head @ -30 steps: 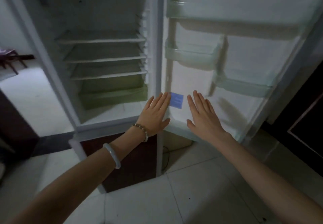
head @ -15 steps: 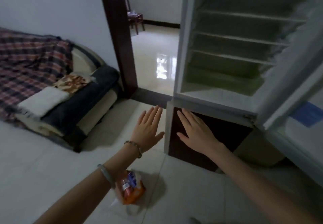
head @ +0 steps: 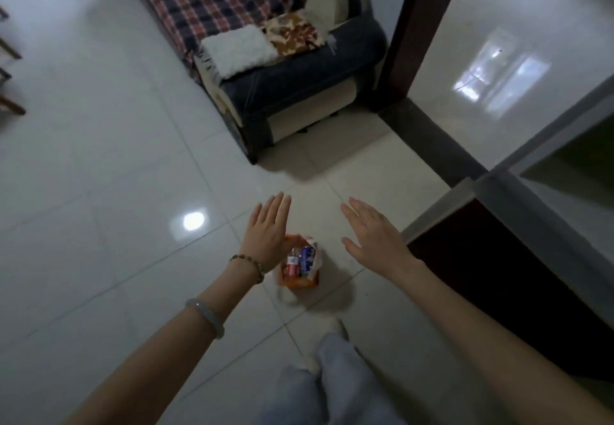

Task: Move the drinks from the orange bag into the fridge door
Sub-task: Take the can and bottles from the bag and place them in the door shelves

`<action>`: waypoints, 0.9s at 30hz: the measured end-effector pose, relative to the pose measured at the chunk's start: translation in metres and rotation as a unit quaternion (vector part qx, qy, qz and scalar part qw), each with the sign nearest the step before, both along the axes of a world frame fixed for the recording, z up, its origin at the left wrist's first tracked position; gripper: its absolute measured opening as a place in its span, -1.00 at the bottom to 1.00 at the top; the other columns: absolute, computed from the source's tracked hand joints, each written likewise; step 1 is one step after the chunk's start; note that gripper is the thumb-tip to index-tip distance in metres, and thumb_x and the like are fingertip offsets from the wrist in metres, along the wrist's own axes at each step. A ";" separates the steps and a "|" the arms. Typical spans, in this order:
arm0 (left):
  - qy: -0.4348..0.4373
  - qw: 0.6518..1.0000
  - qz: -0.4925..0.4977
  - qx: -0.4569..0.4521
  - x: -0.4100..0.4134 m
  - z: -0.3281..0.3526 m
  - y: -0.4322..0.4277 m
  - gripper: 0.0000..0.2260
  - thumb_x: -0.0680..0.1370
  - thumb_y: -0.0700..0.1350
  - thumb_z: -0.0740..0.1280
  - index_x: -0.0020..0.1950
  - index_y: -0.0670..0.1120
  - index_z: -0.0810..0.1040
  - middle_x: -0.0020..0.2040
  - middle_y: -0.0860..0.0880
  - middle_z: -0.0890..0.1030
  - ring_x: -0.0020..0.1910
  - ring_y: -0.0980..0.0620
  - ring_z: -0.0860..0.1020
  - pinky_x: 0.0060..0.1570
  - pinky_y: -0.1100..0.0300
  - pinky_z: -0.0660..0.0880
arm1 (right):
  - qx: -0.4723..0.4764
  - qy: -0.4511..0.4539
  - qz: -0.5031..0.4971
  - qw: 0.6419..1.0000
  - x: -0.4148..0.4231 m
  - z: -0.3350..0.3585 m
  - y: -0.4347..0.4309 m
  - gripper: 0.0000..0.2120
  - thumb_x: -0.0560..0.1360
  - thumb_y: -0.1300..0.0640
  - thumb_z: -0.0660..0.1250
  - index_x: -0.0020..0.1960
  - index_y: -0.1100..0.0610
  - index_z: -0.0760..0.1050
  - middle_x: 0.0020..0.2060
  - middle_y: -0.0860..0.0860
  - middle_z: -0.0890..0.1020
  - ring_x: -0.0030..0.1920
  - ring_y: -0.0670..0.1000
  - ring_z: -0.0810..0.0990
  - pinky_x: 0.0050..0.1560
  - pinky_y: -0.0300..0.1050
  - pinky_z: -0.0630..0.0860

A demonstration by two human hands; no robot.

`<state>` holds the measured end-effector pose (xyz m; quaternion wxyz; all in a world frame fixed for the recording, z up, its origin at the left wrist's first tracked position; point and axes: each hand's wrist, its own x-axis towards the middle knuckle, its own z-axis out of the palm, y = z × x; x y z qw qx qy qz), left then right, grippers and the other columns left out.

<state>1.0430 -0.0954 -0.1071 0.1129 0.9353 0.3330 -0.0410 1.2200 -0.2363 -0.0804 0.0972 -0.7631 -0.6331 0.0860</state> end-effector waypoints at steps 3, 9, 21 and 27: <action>0.035 0.998 0.055 -0.021 -0.013 -0.038 -0.003 -0.34 0.57 0.12 0.13 0.50 -0.13 -0.11 0.53 -0.13 -0.03 0.50 -0.06 -0.06 0.48 -0.01 -0.09 | -0.014 0.019 0.029 0.999 0.013 -0.038 0.013 -0.52 0.46 0.05 0.25 0.28 0.32 0.40 0.22 0.30 0.51 0.22 0.24 0.50 0.17 0.15 0.49; 0.087 0.982 0.143 -0.087 -0.032 -0.109 -0.008 -0.32 0.55 0.11 0.17 0.50 -0.17 -0.06 0.53 -0.15 0.01 0.50 -0.09 -0.02 0.46 0.02 -0.05 | -0.069 0.070 0.054 0.994 0.013 -0.119 0.032 -0.51 0.38 0.24 0.40 0.27 0.34 0.40 0.19 0.32 0.51 0.20 0.29 0.50 0.18 0.16 0.45; 0.063 0.965 0.208 -0.145 -0.041 -0.316 0.027 -0.35 0.56 0.08 0.17 0.49 -0.18 -0.05 0.53 -0.15 0.01 0.50 -0.08 -0.04 0.45 0.09 -0.09 | -0.145 0.068 0.103 0.982 0.023 -0.337 0.082 -0.60 0.35 0.38 0.37 0.19 0.35 0.45 0.14 0.29 0.54 0.15 0.27 0.52 0.11 0.08 0.50; 0.026 0.975 0.159 -0.150 -0.016 -0.457 0.050 -0.36 0.55 0.11 0.14 0.49 -0.18 -0.01 0.50 -0.19 0.11 0.49 -0.11 0.02 0.44 0.07 -0.17 | -0.175 0.043 0.188 0.966 0.022 -0.476 0.131 -0.63 0.24 0.33 0.50 0.02 0.31 0.54 0.04 0.26 0.60 0.01 0.25 0.59 -0.22 0.04 0.61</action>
